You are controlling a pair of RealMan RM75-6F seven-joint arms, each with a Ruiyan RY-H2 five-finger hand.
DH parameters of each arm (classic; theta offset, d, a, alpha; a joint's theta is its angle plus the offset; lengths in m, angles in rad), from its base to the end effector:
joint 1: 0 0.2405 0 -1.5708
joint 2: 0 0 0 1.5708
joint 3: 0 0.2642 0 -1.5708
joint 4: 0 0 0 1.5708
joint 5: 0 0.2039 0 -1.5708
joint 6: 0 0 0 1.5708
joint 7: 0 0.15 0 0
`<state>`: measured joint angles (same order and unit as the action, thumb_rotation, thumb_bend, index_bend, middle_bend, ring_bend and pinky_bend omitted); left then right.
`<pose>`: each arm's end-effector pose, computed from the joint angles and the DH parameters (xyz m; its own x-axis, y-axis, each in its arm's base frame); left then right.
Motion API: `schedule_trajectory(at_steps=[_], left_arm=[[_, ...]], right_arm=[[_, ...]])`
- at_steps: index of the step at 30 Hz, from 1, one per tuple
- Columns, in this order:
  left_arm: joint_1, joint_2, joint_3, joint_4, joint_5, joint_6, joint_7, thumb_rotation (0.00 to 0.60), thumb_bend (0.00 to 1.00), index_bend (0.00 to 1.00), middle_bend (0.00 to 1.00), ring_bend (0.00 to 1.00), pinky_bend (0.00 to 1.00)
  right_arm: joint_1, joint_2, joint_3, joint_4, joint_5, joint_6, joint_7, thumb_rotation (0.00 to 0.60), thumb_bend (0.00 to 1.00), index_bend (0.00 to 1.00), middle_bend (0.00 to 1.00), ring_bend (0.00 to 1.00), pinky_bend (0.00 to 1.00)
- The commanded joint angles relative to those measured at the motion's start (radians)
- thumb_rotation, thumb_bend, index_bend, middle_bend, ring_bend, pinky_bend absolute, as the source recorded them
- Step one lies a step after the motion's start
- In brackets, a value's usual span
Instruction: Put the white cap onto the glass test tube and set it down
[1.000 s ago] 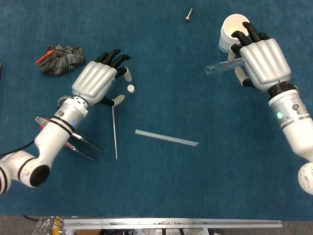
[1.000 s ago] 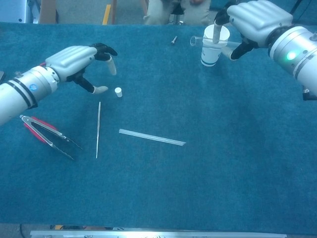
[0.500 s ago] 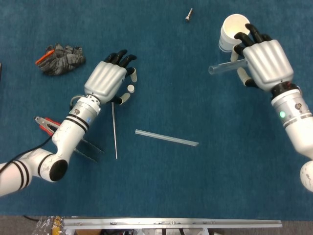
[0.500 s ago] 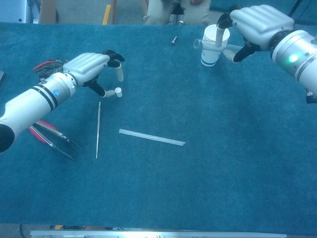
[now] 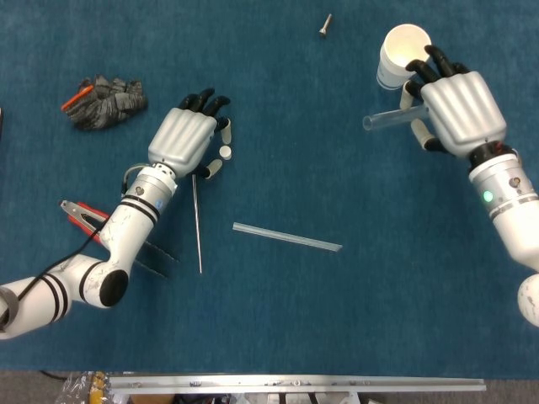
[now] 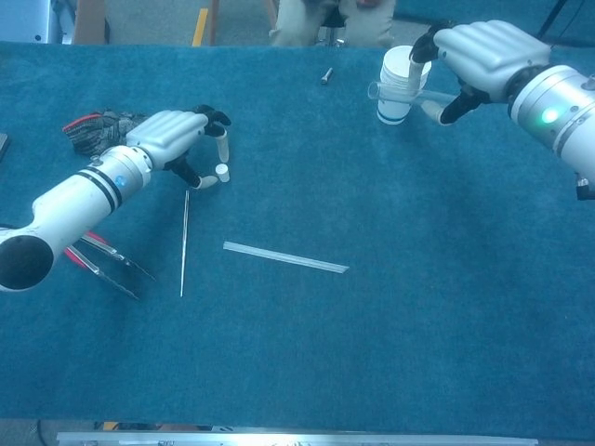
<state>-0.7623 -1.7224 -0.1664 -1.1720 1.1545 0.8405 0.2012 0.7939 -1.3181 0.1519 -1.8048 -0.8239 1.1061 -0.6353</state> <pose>-0.1770 0.3685 -0.0627 0.4424 0.3416 0.8292 0.8789 -0.3493 -0.3250 -0.1435 -0.3462 0.0548 0.5496 -0.2220 0.8054 -0.8280 -0.2735 0.4895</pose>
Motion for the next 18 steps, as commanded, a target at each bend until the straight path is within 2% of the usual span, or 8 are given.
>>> schedule_trajectory(at_steps=[1, 18], left_arm=[[-0.001, -0.005, -0.001, 0.005, 0.000, 0.001, -0.004, 0.600, 0.26, 0.45, 0.13, 0.00, 0.00], [-0.010, -0.018, -0.005, 0.017, -0.017, -0.015, -0.004, 0.600, 0.28, 0.46, 0.13, 0.00, 0.00]], right_arm=[[0.000, -0.001, 0.000, 0.000, -0.001, 0.000, 0.000, 0.600, 0.46, 0.61, 0.22, 0.06, 0.27], [-0.009, 0.003, -0.004, -0.002, -0.009, 0.004, 0.015, 0.600, 0.45, 0.61, 0.22, 0.06, 0.27]])
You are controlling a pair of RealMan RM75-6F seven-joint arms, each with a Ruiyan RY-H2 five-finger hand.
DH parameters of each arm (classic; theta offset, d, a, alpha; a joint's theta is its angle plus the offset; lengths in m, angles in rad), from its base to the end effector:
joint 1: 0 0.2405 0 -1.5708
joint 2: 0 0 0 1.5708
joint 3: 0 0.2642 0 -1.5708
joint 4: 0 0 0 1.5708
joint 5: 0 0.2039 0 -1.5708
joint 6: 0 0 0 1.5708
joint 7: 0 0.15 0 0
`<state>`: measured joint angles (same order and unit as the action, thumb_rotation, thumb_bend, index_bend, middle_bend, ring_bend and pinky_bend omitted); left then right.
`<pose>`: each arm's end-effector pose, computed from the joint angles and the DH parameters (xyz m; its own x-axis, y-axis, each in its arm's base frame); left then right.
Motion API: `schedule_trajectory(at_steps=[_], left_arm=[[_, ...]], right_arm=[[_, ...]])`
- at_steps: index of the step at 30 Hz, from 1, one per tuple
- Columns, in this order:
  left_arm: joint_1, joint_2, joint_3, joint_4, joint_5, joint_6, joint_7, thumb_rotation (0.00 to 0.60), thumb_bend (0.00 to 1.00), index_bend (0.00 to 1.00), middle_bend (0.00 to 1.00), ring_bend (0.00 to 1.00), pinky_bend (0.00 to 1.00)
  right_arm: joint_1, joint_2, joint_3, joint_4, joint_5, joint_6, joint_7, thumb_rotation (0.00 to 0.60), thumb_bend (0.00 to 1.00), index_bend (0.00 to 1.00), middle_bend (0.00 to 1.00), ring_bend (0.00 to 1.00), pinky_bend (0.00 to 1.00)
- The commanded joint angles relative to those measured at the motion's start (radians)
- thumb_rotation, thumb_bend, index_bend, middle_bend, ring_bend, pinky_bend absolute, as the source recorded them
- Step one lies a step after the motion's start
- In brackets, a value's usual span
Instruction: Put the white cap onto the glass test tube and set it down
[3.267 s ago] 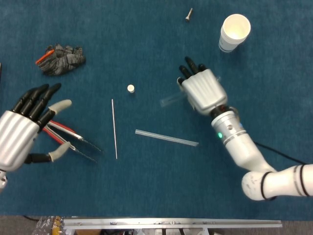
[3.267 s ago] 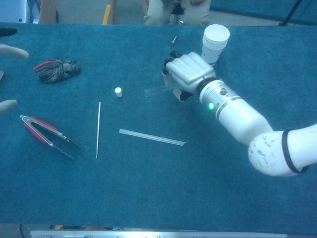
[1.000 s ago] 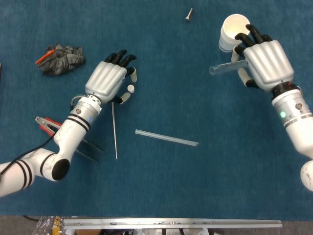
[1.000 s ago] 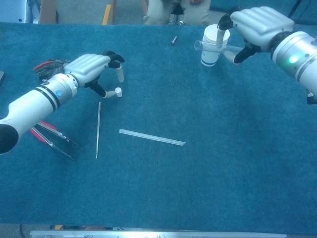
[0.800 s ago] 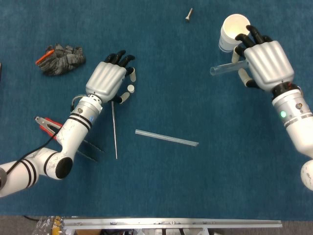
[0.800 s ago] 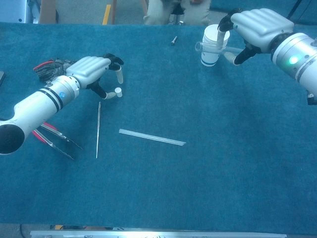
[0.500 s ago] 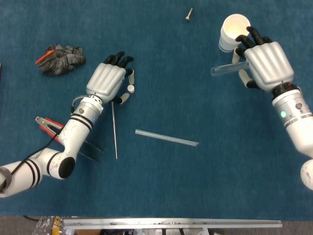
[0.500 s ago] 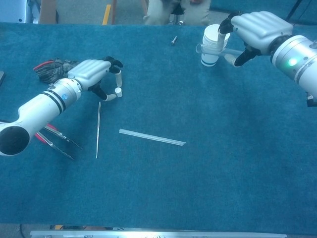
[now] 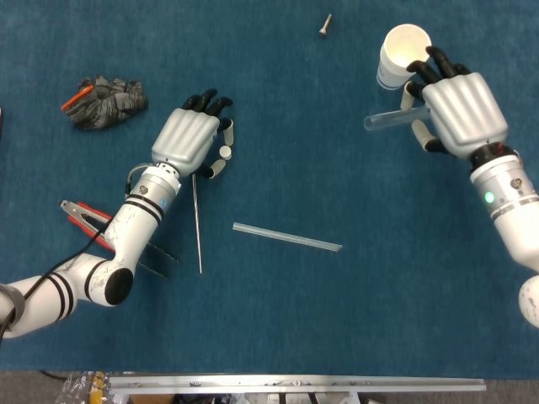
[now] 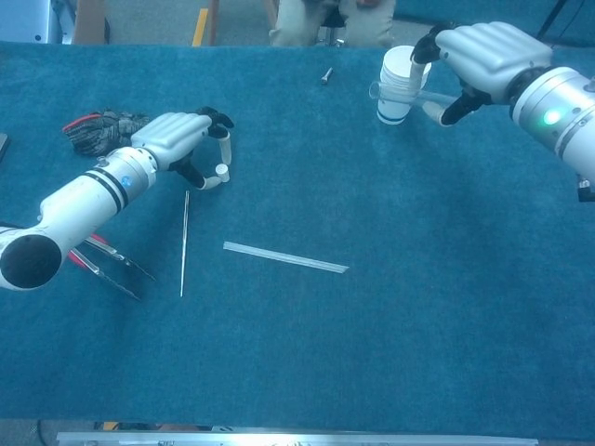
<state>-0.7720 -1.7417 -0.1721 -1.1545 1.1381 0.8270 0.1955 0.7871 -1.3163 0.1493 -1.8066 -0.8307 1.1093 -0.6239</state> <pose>-0.1744 0.3699 -0.0688 0.4282 0.3566 0.8304 0.8873 -0.3398 -0.3117 -0.1454 -0.3447 0.0554 0.5418 -0.2239 0.8101 -0.8332 -0.2694 0.4828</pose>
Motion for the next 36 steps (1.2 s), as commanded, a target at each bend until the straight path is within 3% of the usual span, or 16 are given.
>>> schedule_trajectory(at_steps=[1, 24, 30, 36], left_arm=[[-0.001, 0.001, 0.001, -0.001, -0.002, -0.002, 0.003, 0.600, 0.29, 0.46, 0.13, 0.00, 0.00], [0.007, 0.001, -0.007, -0.014, -0.013, 0.012, -0.018, 0.600, 0.31, 0.53, 0.17, 0.00, 0.00], [0.042, 0.130, -0.008, -0.155, 0.013, 0.040, -0.059, 0.600, 0.32, 0.53, 0.18, 0.00, 0.00], [0.088, 0.332, -0.026, -0.383, -0.012, 0.047, -0.114, 0.600, 0.32, 0.53, 0.18, 0.00, 0.00]], right_arm=[[-0.004, 0.002, -0.002, -0.001, -0.003, 0.001, 0.006, 0.600, 0.45, 0.61, 0.22, 0.06, 0.27], [-0.021, 0.006, -0.002, 0.005, -0.011, -0.002, 0.033, 0.600, 0.44, 0.61, 0.22, 0.06, 0.27], [-0.003, 0.000, 0.018, 0.007, 0.014, -0.025, 0.036, 0.600, 0.44, 0.62, 0.22, 0.06, 0.27], [0.018, -0.018, 0.054, 0.000, 0.080, -0.077, 0.087, 0.600, 0.44, 0.62, 0.22, 0.06, 0.27]])
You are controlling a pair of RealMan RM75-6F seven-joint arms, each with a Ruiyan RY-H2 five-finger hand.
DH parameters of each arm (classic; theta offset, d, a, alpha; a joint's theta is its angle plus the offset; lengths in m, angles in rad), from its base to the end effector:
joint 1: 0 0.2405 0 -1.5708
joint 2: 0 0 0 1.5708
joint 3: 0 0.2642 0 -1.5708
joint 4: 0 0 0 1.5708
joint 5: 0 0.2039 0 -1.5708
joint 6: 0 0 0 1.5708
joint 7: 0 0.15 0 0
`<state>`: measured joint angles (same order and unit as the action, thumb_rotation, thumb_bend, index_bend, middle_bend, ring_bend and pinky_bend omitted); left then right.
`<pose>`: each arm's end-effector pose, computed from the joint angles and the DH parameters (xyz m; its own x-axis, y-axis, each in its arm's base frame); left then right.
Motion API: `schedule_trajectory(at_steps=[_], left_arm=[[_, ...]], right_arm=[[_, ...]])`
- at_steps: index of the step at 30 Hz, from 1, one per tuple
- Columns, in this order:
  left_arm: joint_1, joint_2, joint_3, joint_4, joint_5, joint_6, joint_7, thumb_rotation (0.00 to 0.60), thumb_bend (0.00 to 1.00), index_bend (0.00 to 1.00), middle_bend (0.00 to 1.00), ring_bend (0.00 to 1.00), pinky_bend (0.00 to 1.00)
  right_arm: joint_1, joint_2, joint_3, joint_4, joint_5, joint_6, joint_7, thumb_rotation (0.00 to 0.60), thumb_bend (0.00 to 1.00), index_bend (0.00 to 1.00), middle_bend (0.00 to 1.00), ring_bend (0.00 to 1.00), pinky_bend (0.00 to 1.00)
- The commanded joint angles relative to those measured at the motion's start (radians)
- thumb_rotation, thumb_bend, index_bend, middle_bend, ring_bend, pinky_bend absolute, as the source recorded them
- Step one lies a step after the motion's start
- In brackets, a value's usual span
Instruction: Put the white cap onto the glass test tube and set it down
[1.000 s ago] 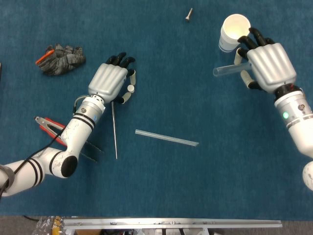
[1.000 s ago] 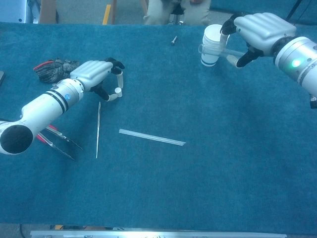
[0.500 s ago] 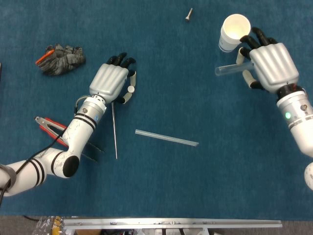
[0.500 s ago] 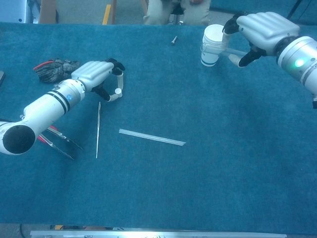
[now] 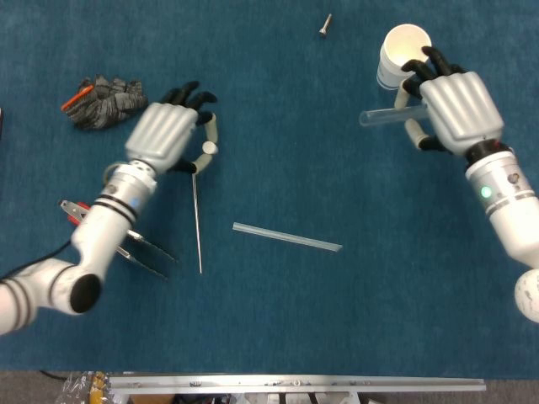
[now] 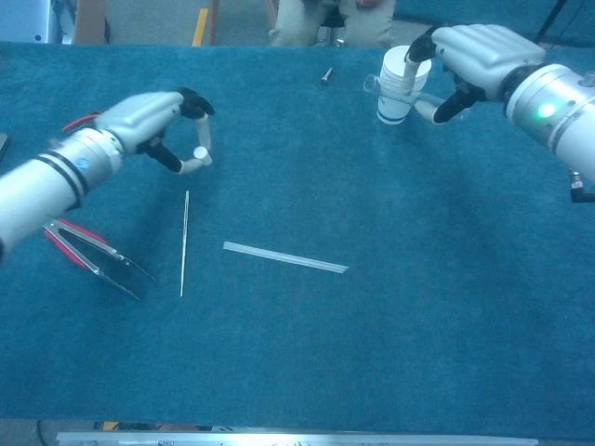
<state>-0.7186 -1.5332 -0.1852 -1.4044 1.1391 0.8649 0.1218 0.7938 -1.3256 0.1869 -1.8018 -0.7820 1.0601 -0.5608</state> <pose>-0.1770 0.3610 -0.0108 0.3187 0.3626 0.8757 0.9289 -0.3034 -0.2124 -0.1406 -0.3494 0.0503 0.4542 -0.2802 0.8457 -0.8858 -0.2433 0.3951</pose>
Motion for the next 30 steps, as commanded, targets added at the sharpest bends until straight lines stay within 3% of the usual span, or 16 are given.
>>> schedule_trajectory(at_steps=[1, 8, 17, 30], left_arm=[[0.043, 0.166, -0.017, -0.177, -0.019, 0.008, -0.048, 0.600, 0.32, 0.53, 0.18, 0.00, 0.00], [0.072, 0.376, -0.047, -0.363, -0.065, 0.006, -0.086, 0.600, 0.32, 0.53, 0.18, 0.00, 0.00], [0.075, 0.583, -0.100, -0.481, -0.155, -0.034, -0.155, 0.600, 0.32, 0.53, 0.17, 0.00, 0.00], [0.091, 0.702, -0.112, -0.532, -0.160, -0.061, -0.244, 0.600, 0.32, 0.53, 0.17, 0.00, 0.00]], right_arm=[[0.019, -0.012, 0.022, -0.008, 0.045, -0.041, 0.032, 0.600, 0.44, 0.62, 0.22, 0.06, 0.27], [0.065, -0.040, 0.055, -0.026, 0.107, -0.075, 0.051, 0.600, 0.44, 0.62, 0.22, 0.06, 0.27], [0.122, -0.124, 0.100, -0.024, 0.158, -0.078, 0.100, 0.600, 0.43, 0.62, 0.22, 0.06, 0.27], [0.178, -0.268, 0.128, 0.031, 0.219, -0.034, 0.121, 0.600, 0.41, 0.62, 0.22, 0.06, 0.28]])
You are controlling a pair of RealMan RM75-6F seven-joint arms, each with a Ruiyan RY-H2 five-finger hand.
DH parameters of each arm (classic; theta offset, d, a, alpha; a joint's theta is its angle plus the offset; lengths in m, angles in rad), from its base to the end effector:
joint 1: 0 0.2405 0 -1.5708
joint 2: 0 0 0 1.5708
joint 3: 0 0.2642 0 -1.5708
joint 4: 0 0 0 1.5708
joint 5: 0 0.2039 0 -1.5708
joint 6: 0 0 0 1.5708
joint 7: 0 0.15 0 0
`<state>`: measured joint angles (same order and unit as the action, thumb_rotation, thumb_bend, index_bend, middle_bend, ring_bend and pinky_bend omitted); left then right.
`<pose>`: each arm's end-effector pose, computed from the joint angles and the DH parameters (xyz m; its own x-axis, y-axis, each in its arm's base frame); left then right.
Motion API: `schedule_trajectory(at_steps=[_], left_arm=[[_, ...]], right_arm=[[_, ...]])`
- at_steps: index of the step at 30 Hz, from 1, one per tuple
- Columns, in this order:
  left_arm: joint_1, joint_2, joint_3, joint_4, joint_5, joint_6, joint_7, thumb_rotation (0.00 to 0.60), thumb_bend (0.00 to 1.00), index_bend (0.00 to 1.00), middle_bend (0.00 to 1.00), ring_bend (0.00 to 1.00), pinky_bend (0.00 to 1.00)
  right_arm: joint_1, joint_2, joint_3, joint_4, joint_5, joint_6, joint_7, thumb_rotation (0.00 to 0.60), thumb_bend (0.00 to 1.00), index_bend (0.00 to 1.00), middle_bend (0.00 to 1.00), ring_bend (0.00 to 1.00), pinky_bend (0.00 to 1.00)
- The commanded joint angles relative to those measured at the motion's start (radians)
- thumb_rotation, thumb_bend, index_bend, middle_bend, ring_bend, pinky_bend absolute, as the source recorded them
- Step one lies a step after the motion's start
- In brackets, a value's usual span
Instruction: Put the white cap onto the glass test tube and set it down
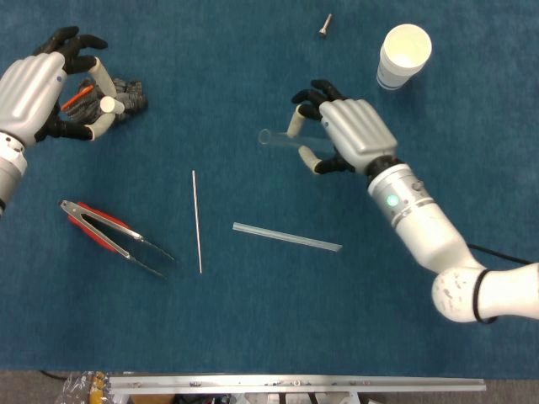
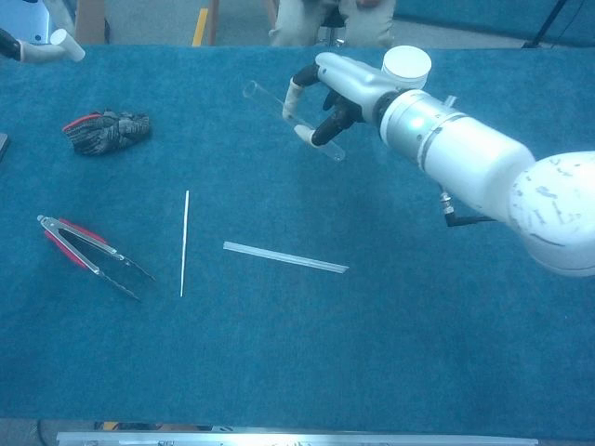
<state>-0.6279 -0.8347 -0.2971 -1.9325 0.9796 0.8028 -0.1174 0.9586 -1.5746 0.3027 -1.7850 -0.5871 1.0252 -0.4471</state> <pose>-0.1698 0.3410 0.1826 0.1169 0.3348 0.9350 0.9901 -0.1131 -0.0833 -0.0486 -0.3418 -0.0239 0.1274 -0.4729 0.8719 -0.9724 -0.2327 0.0159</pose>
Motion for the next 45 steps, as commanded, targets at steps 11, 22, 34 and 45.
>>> schedule_trajectory(at_steps=[11, 22, 34, 45], left_arm=[[-0.022, 0.014, -0.005, -0.036, -0.031, 0.005, -0.010, 0.600, 0.32, 0.53, 0.17, 0.00, 0.00], [-0.044, 0.016, -0.004, -0.057, -0.068, -0.001, -0.014, 0.600, 0.32, 0.53, 0.17, 0.00, 0.00], [-0.059, 0.014, 0.003, -0.074, -0.098, 0.002, -0.011, 0.600, 0.32, 0.53, 0.17, 0.00, 0.00], [-0.063, 0.010, 0.002, -0.107, -0.107, 0.012, -0.025, 0.600, 0.32, 0.53, 0.17, 0.00, 0.00]], right_arm=[[0.074, -0.082, 0.071, 0.079, 0.117, -0.001, 0.015, 0.600, 0.41, 0.62, 0.22, 0.06, 0.28], [0.119, -0.159, 0.103, 0.129, 0.115, 0.018, 0.028, 0.600, 0.40, 0.62, 0.22, 0.06, 0.28], [0.164, -0.263, 0.137, 0.215, 0.087, 0.033, 0.044, 0.600, 0.39, 0.62, 0.22, 0.06, 0.28], [0.194, -0.325, 0.168, 0.279, 0.086, 0.031, 0.043, 0.600, 0.39, 0.62, 0.22, 0.06, 0.28]])
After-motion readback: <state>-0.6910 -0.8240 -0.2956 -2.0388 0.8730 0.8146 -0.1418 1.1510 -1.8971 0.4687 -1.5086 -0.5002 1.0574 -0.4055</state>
